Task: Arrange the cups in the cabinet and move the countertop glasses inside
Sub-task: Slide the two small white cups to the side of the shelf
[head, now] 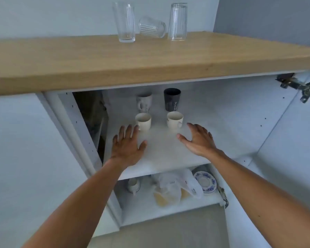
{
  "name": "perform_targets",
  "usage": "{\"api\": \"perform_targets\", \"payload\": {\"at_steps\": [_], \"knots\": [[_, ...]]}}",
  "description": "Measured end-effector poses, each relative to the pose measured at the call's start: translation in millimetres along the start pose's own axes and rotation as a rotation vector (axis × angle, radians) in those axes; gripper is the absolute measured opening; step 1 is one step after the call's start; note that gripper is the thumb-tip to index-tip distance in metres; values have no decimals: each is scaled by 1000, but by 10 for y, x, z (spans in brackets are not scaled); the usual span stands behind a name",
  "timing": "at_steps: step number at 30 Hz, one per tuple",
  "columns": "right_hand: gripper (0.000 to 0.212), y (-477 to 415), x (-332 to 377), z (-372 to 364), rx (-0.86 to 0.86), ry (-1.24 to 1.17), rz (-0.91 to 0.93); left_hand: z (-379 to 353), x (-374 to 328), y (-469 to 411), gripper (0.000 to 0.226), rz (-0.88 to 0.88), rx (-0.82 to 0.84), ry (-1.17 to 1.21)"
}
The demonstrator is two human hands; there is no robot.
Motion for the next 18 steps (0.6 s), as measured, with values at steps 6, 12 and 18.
{"api": "perform_targets", "payload": {"at_steps": [6,12,18], "knots": [[57,-162,-21,-50,-193,-71,13,-9,5,-250,42,60,-217,146],[41,-330,1,-80,-236,-165,6,-48,71,-538,29,135,-188,387],[25,-494,-144,-215,-265,-357,-8,-181,169,-745,24,247,-184,618]]}}
Point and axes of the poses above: each hand's wrist, its own y-axis away from the middle knuckle, its own z-axis out of the back of the hand, x = y × z, the point moved 6 cm from there along -y, towards the middle knuckle, and after that the axes turned 6 degrees about z, right-handed, at the moved point
